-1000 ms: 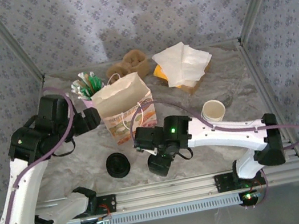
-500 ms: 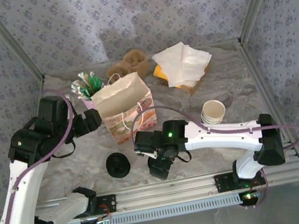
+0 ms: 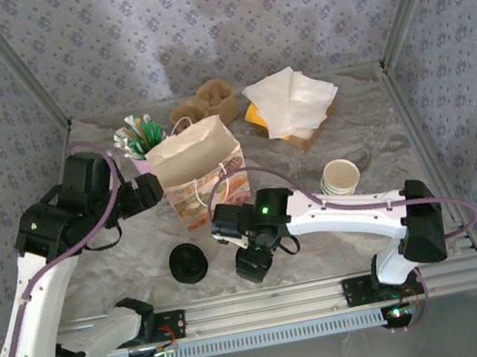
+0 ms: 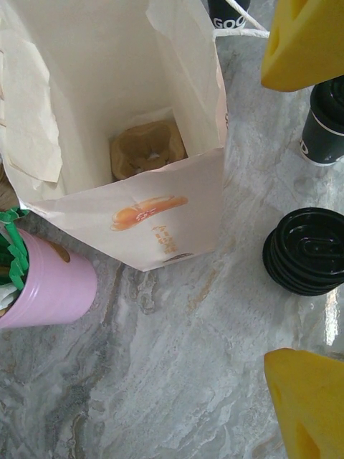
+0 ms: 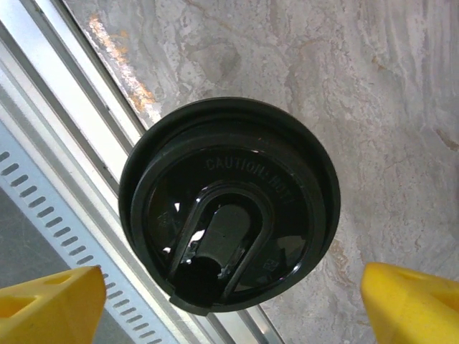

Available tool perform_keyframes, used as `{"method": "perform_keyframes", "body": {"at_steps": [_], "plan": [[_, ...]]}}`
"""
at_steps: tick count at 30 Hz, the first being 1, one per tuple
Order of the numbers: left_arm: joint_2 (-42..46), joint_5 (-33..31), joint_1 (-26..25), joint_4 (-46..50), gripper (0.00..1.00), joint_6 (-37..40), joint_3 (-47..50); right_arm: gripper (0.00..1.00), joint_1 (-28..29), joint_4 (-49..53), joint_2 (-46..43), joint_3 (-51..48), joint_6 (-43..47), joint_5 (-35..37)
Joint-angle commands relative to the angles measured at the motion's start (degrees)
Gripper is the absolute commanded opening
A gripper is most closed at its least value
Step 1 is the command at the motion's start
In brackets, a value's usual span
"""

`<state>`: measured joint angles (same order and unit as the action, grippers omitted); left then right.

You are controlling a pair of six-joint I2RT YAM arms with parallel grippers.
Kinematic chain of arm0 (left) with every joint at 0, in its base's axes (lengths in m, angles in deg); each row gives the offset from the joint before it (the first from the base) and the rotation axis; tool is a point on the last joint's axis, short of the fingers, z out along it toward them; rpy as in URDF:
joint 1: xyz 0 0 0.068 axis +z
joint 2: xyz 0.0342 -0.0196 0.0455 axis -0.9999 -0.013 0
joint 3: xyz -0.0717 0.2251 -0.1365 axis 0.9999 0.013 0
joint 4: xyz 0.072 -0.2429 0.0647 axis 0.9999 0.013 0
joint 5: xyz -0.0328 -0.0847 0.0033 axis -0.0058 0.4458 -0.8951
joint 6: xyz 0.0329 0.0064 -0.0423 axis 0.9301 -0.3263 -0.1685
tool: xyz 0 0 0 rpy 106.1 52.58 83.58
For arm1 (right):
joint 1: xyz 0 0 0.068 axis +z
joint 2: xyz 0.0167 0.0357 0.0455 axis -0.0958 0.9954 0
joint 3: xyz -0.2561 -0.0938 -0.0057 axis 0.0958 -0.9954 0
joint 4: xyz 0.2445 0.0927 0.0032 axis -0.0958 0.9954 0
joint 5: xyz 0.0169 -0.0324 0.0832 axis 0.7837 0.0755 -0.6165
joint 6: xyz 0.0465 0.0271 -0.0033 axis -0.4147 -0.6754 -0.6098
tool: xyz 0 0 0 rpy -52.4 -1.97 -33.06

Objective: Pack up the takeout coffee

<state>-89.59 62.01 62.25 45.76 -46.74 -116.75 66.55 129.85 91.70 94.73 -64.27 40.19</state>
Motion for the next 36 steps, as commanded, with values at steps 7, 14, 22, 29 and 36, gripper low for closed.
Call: {"method": "perform_keyframes", "body": {"at_steps": [7,14,22,29,36], "plan": [[-0.8,0.0,0.2,-0.5,0.92,-0.6,-0.3,1.0,-0.8,-0.8,2.8,-0.6,-0.3,1.6],[-1.0,0.0,0.2,-0.6,0.92,-0.6,-0.4,0.96,-1.0,-0.7,4.3,-0.6,-0.9,1.6],[-1.1,0.1,0.2,-0.6,0.92,-0.7,-0.2,0.87,-1.0,-0.7,5.5,-1.0,-1.7,2.2],[-1.3,0.2,0.2,-0.7,0.92,-0.8,0.0,0.8,-0.9,-0.8,5.5,-1.1,-2.1,2.8],[-1.3,0.4,0.2,-0.9,0.92,-0.8,-0.1,0.78,-0.8,-1.2,5.8,-1.5,-2.4,3.2]]}}
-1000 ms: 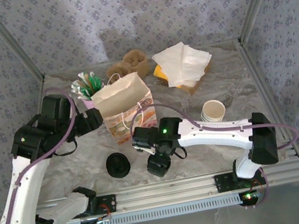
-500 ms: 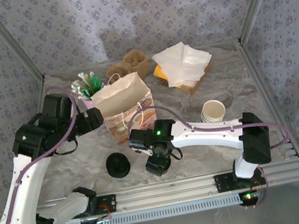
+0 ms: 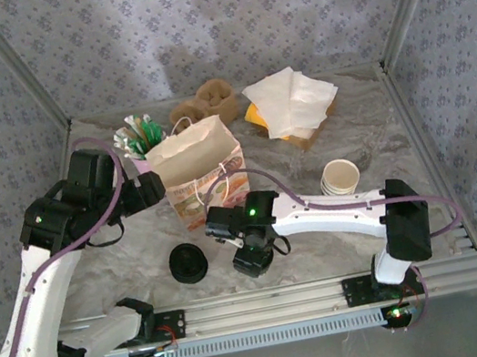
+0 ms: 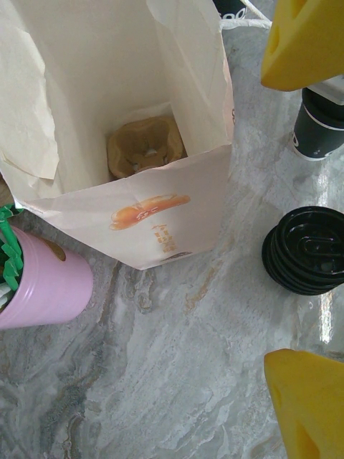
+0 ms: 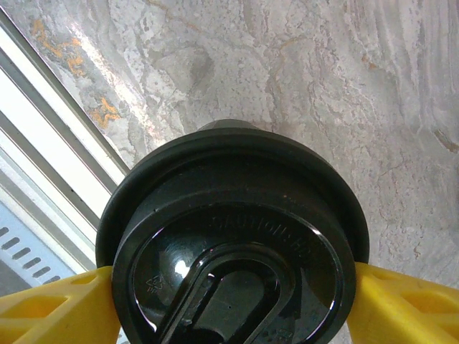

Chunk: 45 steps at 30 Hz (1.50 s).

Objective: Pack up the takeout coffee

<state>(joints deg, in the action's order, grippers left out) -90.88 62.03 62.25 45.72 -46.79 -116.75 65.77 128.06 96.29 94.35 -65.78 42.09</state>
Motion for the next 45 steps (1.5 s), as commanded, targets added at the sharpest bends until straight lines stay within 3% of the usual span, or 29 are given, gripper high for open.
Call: {"method": "perform_keyframes", "body": {"at_steps": [1,27,32,45], "plan": [[0.0,0.3,0.2,-0.8,0.92,-0.8,-0.1,0.78,0.0,0.5,1.3,-1.2,-1.0,1.3],[0.0,-0.1,0.2,0.0,0.93,-0.6,-0.6,0.72,-0.5,1.7,4.8,-3.1,0.3,-0.3],[-0.1,-0.3,0.2,0.4,0.93,-0.4,-1.4,0.67,-0.6,3.0,2.7,-2.4,-0.1,0.5],[-0.4,0.0,0.2,0.3,0.93,-0.3,-3.3,0.66,-1.4,8.4,-3.3,1.2,-0.5,5.2]]}}
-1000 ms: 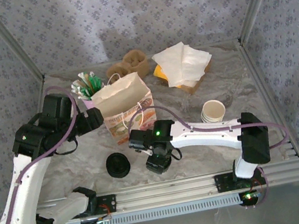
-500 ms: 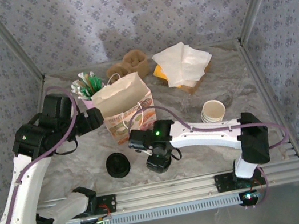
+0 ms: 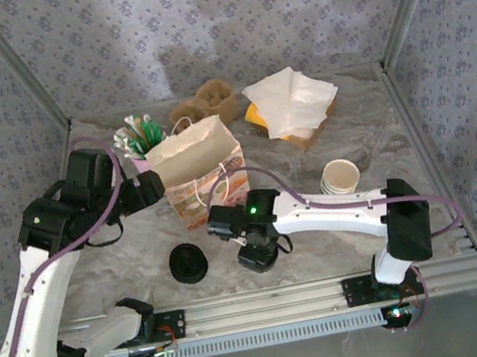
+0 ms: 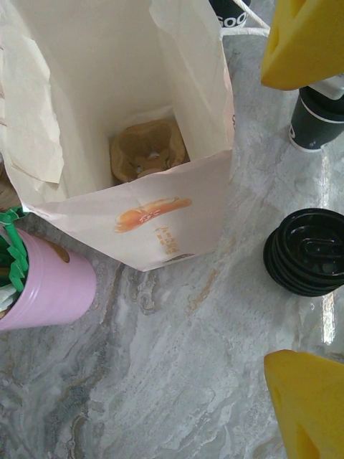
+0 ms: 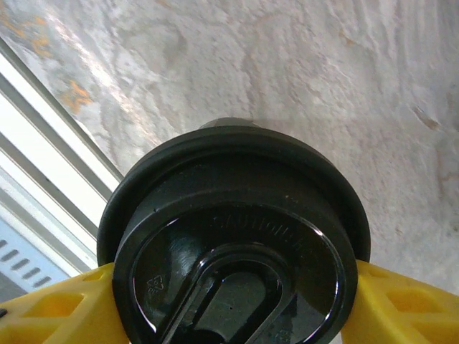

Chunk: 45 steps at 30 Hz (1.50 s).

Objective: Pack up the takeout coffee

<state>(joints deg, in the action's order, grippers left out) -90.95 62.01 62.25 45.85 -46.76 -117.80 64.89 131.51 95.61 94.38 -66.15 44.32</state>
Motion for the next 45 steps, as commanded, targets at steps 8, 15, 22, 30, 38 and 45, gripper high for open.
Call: {"method": "perform_keyframes", "body": {"at_steps": [8,15,22,30,38,45], "plan": [[-2.8,1.5,-1.2,2.3,0.92,-1.9,-5.7,0.66,-3.9,8.3,-8.8,0.6,-1.1,4.7],[-11.5,-5.5,-11.3,10.7,0.91,-5.1,-16.4,0.66,-9.7,10.6,-14.7,1.5,-1.3,5.4],[-20.1,-9.6,-19.2,18.9,0.91,-17.6,-32.0,0.65,-17.5,11.9,-20.7,2.7,-0.4,5.7],[-25.2,-2.4,-23.0,16.1,0.9,-42.8,-38.2,0.65,-23.6,8.1,-22.8,5.1,3.6,5.1],[-30.7,0.4,-23.1,15.5,0.82,-61.7,-37.9,0.65,-26.5,3.9,-23.9,3.9,7.3,2.3],[-34.6,0.9,-23.0,18.5,0.69,-74.0,-35.8,0.66,-27.9,1.0,-23.9,3.2,9.6,0.9]]}}
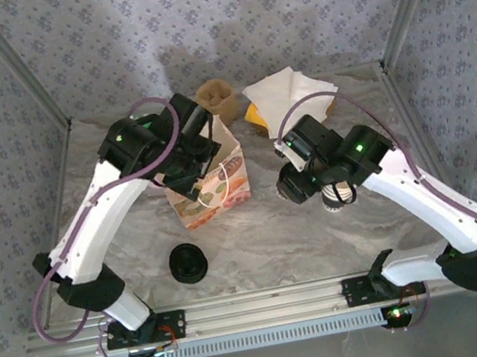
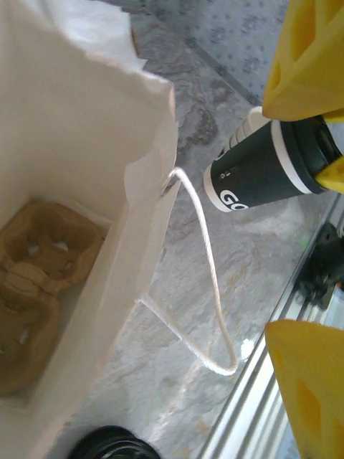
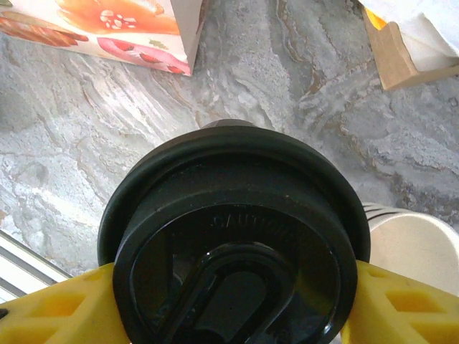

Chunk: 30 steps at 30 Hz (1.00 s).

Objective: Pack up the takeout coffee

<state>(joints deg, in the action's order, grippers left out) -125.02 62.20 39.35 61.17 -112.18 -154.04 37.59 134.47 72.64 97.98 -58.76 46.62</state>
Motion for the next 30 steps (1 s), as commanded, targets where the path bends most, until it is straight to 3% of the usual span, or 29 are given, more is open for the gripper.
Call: {"method": "perform_keyframes", "body": {"at_steps": [1,11,17,22,30], "plan": [[-1.0,0.7,0.1,3.6,0.68,-9.5,0.4,0.66,-0.7,-2.5,-1.0,-0.6,2.3,-1.8],[-3.1,1.3,4.9,-0.6,0.68,-12.3,5.6,0.66,-2.4,-4.0,-0.8,-1.1,4.4,-4.7],[-2.9,3.4,6.7,-6.8,0.61,-12.7,10.5,0.66,-3.7,-3.7,-1.3,-1.5,5.2,-5.8],[-3.2,4.7,7.2,-9.3,0.48,-12.2,11.9,0.66,-4.5,-3.8,-2.3,-2.5,5.2,-6.5],[-2.2,6.6,6.9,-10.4,0.18,-7.8,15.1,0.66,-5.6,-3.8,-2.8,-2.3,5.9,-5.9]]}}
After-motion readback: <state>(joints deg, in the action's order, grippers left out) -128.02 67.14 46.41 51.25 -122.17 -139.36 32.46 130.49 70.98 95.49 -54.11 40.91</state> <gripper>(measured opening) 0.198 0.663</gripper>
